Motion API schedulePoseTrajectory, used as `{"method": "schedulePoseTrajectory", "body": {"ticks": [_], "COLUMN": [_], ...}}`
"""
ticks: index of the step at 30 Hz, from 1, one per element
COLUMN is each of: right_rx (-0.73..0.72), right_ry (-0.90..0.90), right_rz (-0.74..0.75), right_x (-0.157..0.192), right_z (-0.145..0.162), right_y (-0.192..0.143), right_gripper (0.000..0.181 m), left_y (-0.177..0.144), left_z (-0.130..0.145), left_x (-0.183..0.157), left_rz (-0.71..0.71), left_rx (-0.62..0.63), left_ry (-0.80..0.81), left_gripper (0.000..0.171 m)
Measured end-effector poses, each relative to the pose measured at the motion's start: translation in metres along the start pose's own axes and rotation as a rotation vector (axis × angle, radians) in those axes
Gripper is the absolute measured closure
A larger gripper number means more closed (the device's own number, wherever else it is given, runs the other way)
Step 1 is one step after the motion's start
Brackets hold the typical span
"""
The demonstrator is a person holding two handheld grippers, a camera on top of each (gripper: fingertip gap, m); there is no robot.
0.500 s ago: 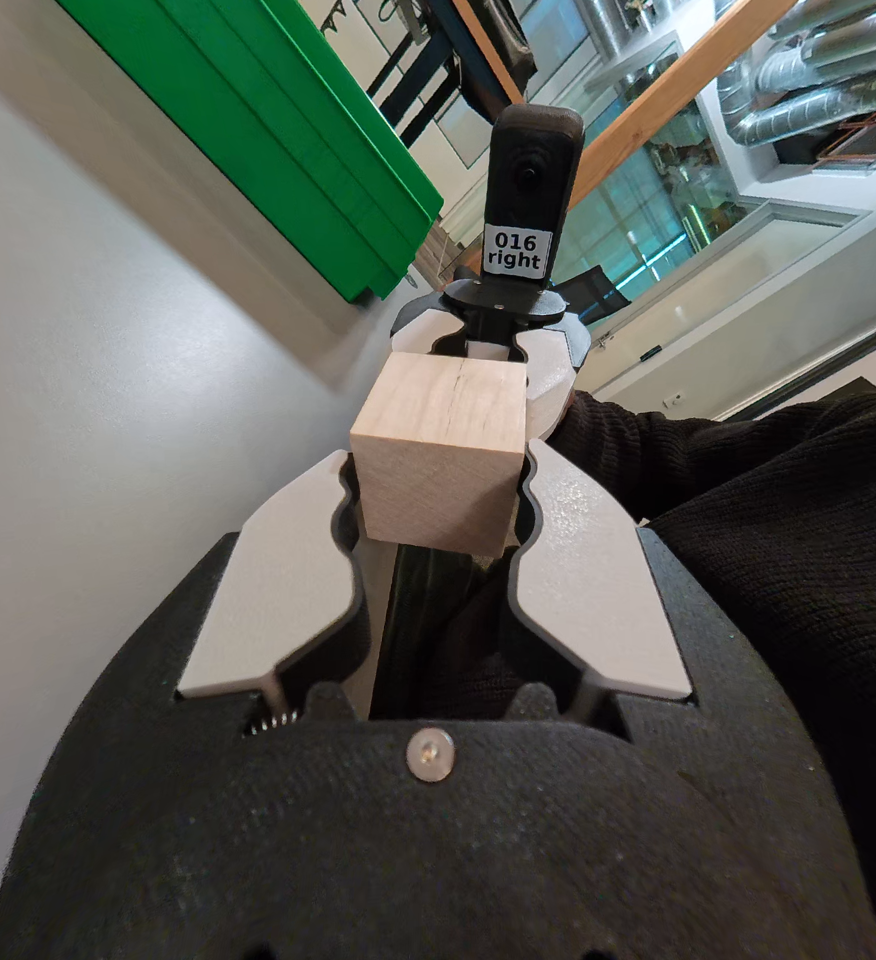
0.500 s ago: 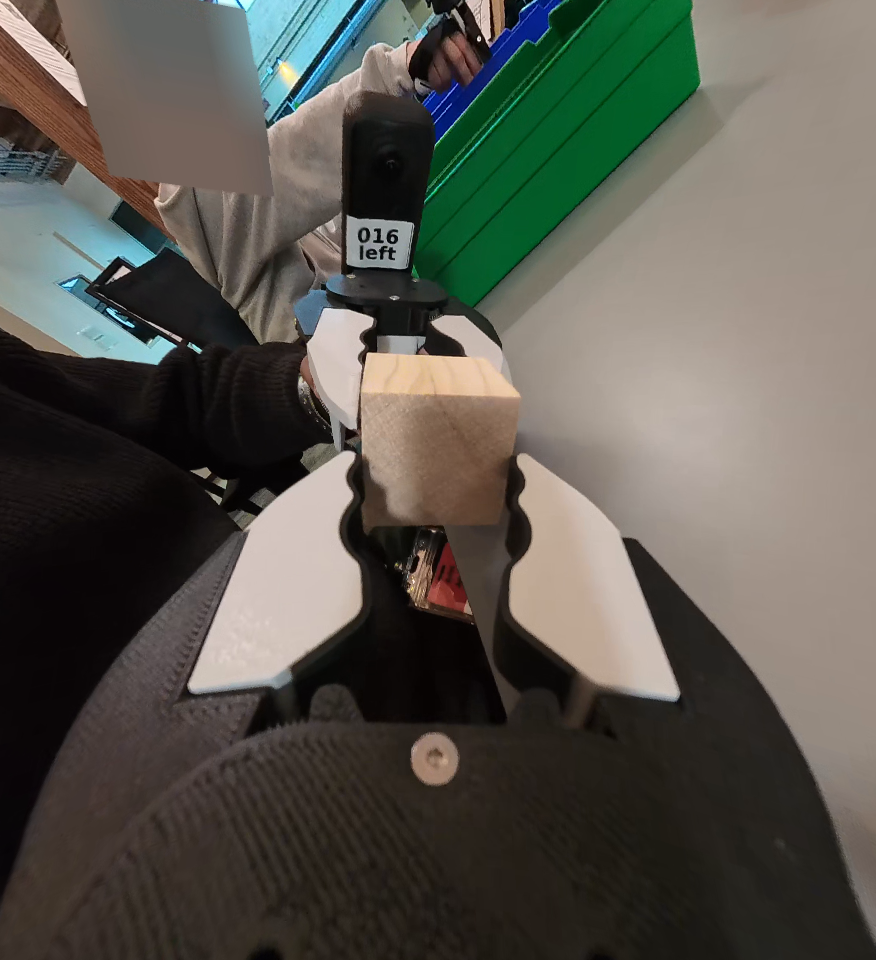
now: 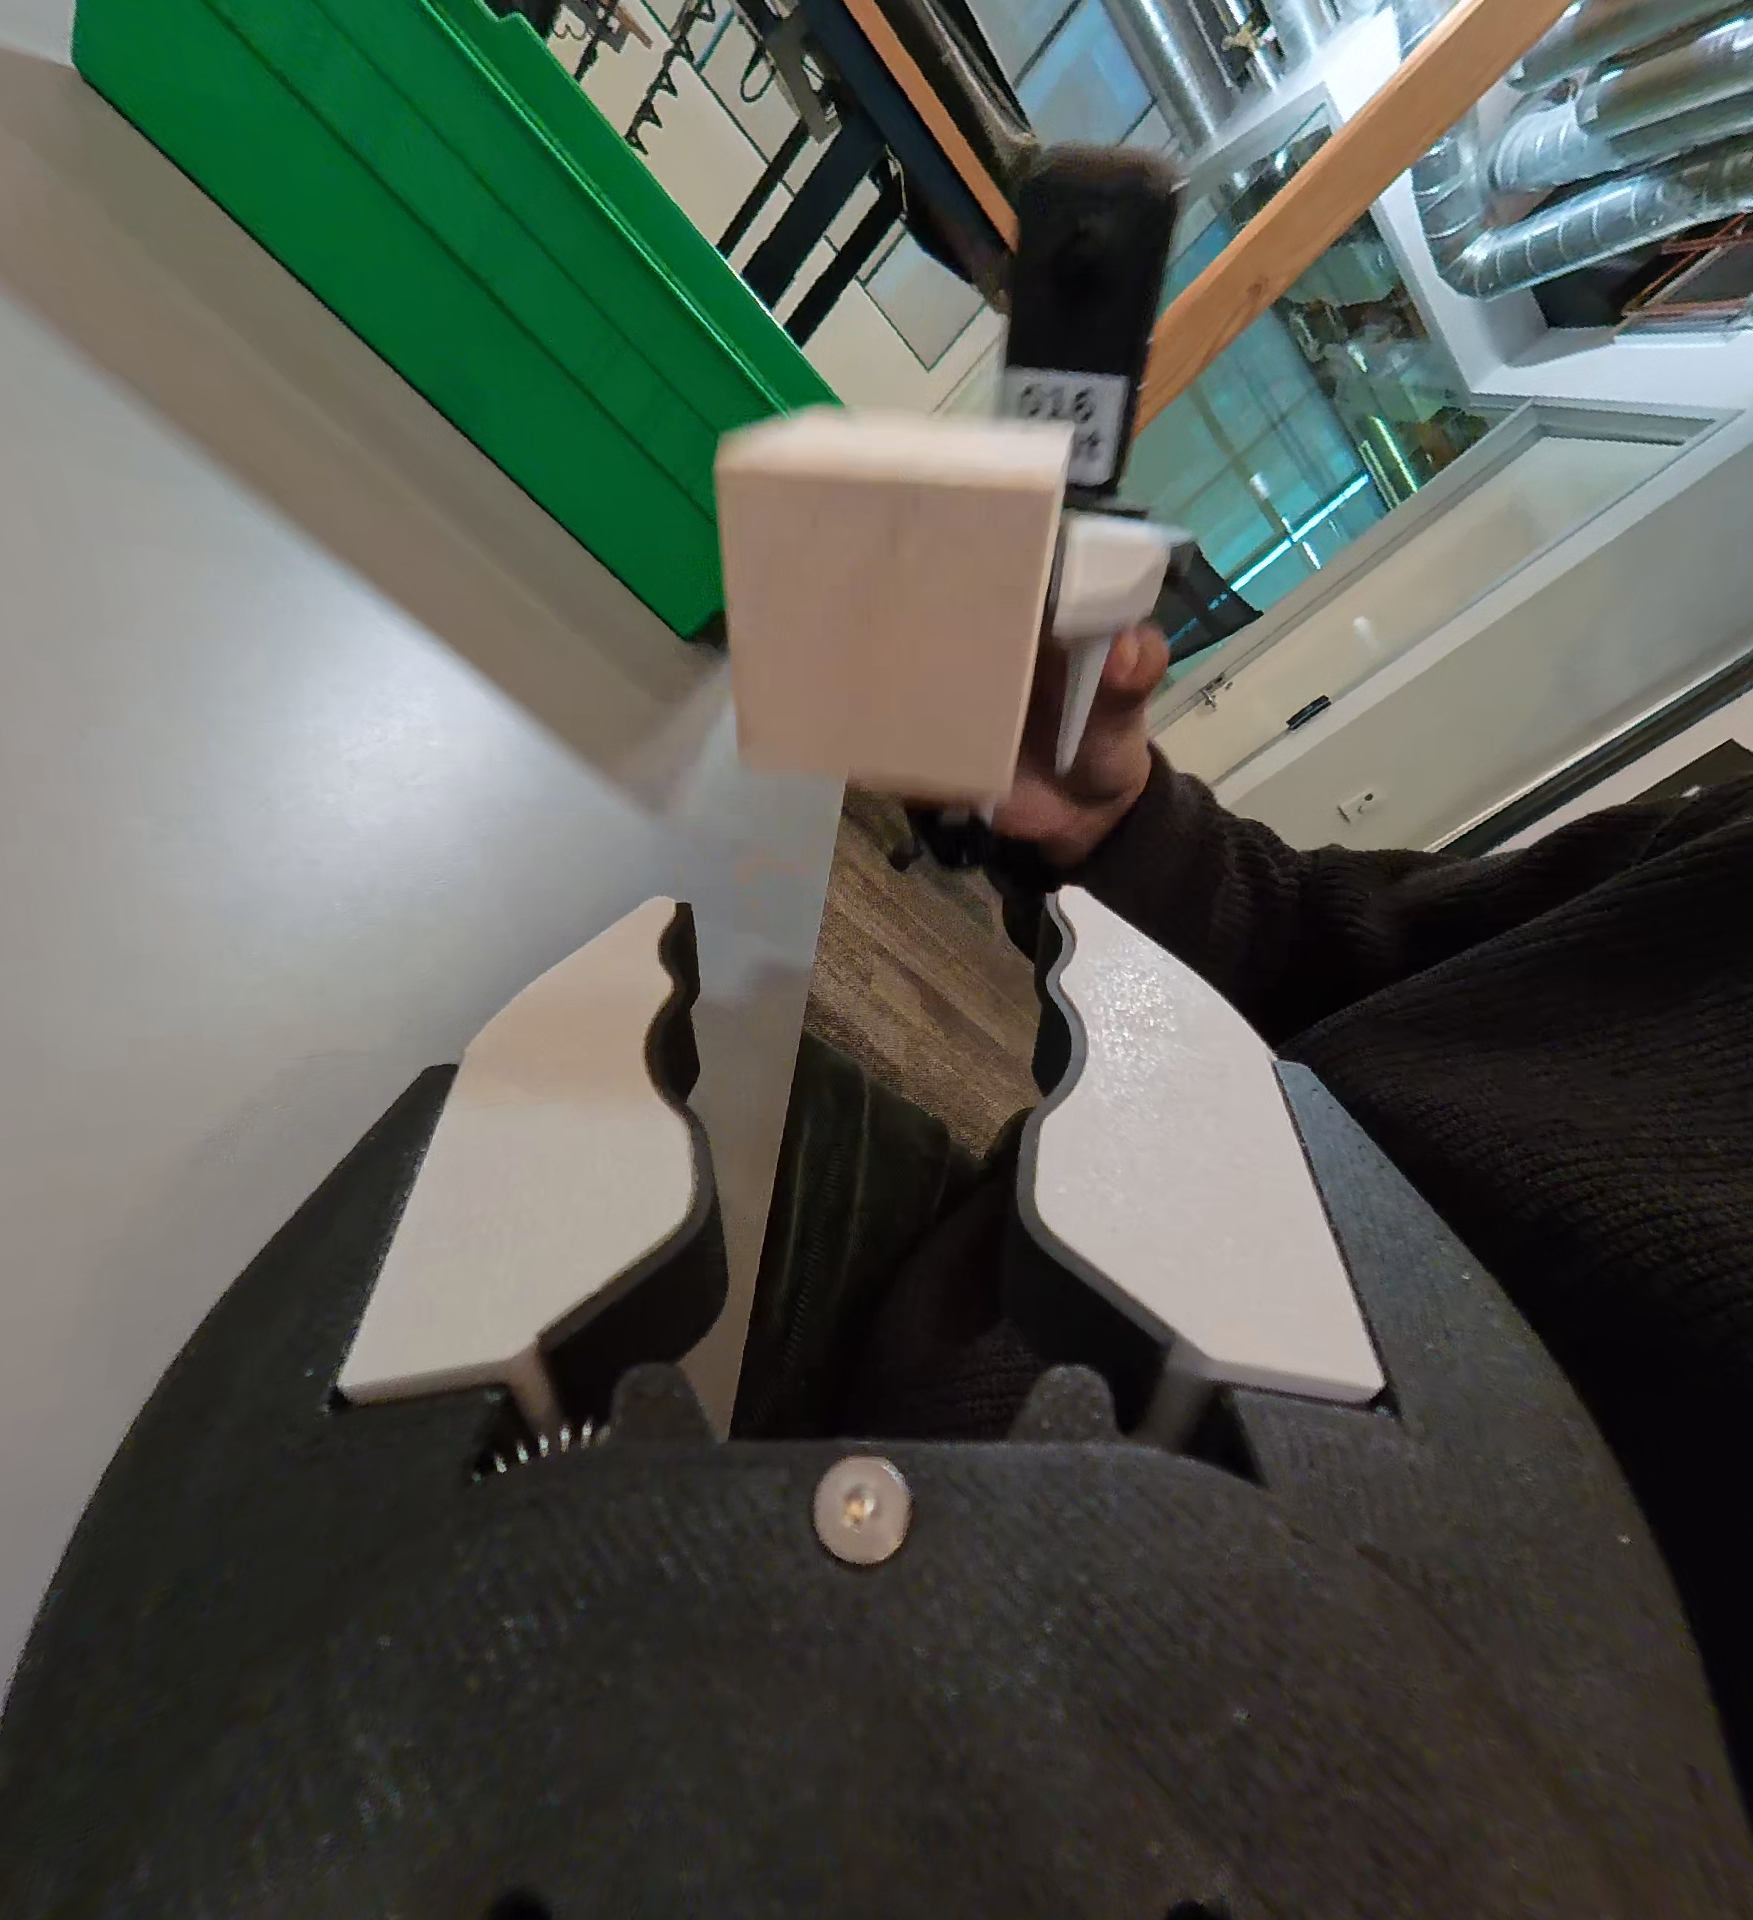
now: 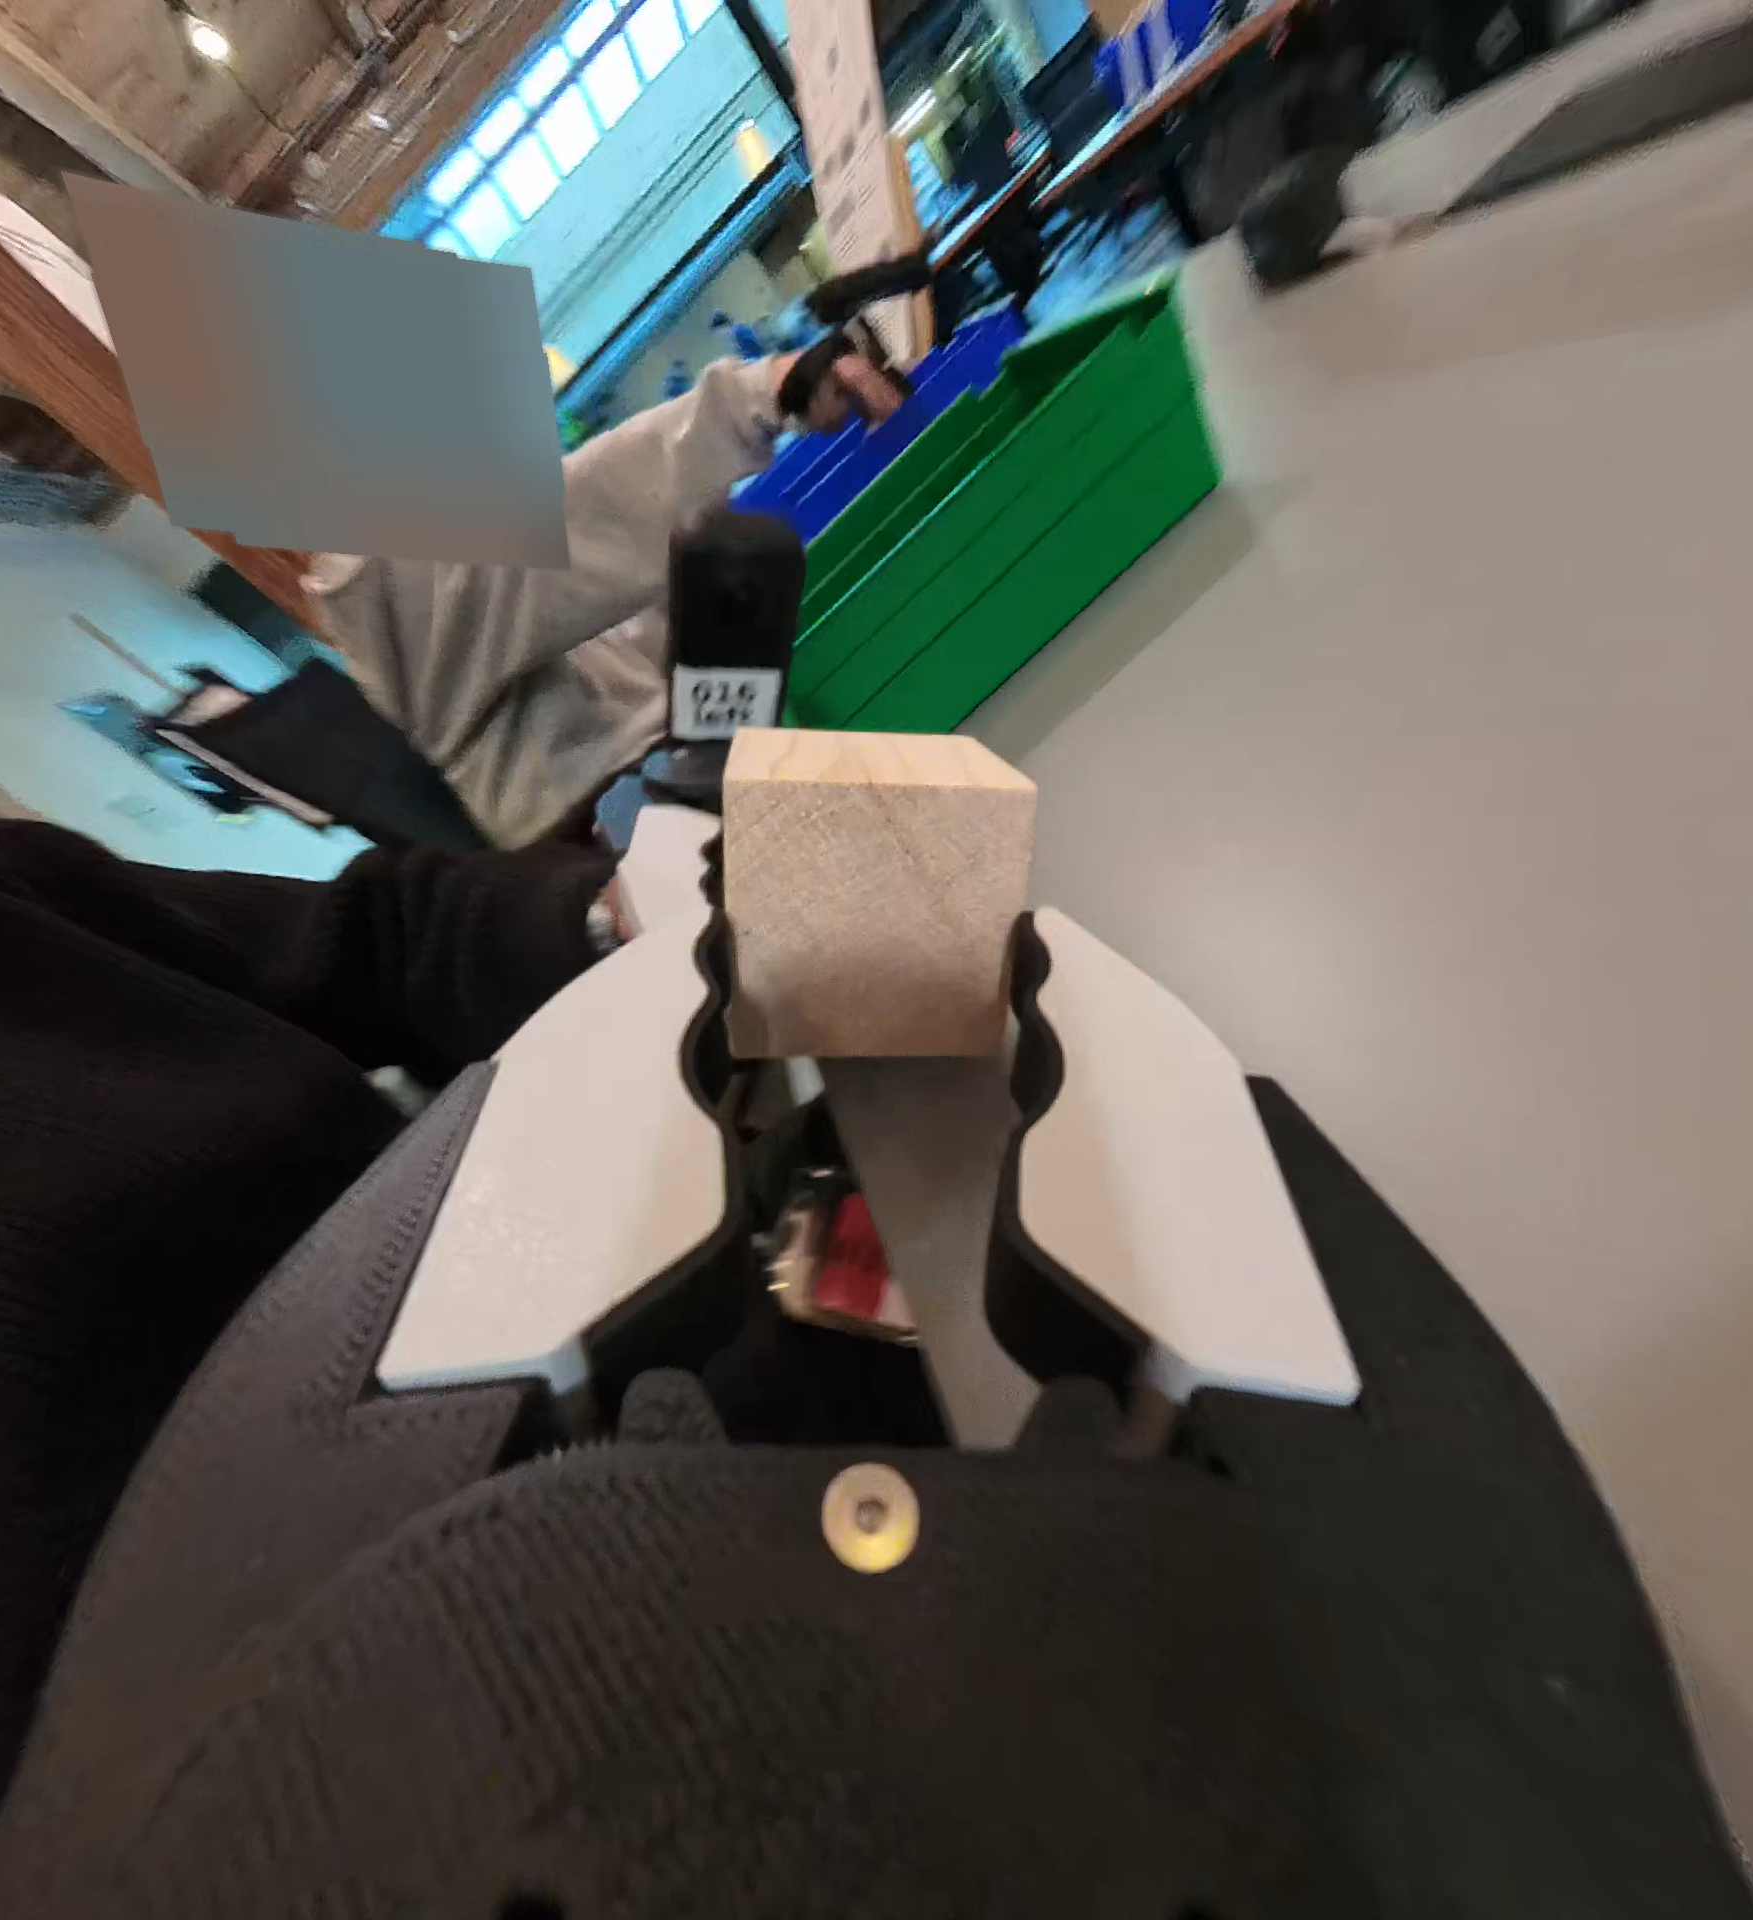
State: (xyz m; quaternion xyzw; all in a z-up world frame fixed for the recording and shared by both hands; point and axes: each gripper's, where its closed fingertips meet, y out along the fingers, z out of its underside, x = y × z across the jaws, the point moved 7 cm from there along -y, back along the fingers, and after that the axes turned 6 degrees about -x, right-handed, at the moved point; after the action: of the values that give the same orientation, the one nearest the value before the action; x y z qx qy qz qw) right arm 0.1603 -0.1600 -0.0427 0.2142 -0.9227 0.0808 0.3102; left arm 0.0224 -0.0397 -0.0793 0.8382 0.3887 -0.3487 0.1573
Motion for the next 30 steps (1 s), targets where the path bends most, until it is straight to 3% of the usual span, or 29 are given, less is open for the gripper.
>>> {"method": "schedulePoseTrajectory", "body": {"ticks": [3, 6, 9, 11, 15, 17, 23, 30], "right_rx": [-0.006, 0.106, 0.357, 0.614, 1.158, 1.301, 1.538, 1.609], "right_ry": [-0.290, -0.512, -0.715, -0.841, -0.930, -0.936, -0.976, -0.947], "right_rz": [0.196, 0.443, 0.628, 0.652, 0.713, 0.645, 0.472, 0.375], "right_x": [0.001, -0.010, -0.040, -0.066, -0.118, -0.130, -0.146, -0.167], "right_z": [-0.051, -0.112, -0.163, -0.180, -0.184, -0.175, -0.159, -0.151], "right_y": [-0.043, -0.099, -0.153, -0.181, -0.220, -0.221, -0.208, -0.216], "right_gripper": [0.128, 0.128, 0.128, 0.128, 0.127, 0.127, 0.127, 0.127], "left_y": [-0.001, 0.000, 0.001, 0.003, 0.006, 0.007, 0.011, 0.017], "left_z": [0.001, 0.000, 0.001, 0.002, 0.005, 0.006, 0.009, 0.012], "left_x": [0.001, 0.002, 0.002, 0.002, 0.002, 0.001, 0.001, -0.002], "left_rz": [0.007, 0.025, 0.045, 0.055, 0.061, 0.066, 0.100, 0.143], "left_rx": [0.001, -0.003, 0.007, 0.018, 0.060, 0.075, 0.103, 0.114], "left_ry": [-0.008, -0.031, -0.043, -0.036, 0.004, 0.024, 0.033, 0.013], "left_gripper": [0.112, 0.113, 0.114, 0.114, 0.114, 0.114, 0.114, 0.114]}}
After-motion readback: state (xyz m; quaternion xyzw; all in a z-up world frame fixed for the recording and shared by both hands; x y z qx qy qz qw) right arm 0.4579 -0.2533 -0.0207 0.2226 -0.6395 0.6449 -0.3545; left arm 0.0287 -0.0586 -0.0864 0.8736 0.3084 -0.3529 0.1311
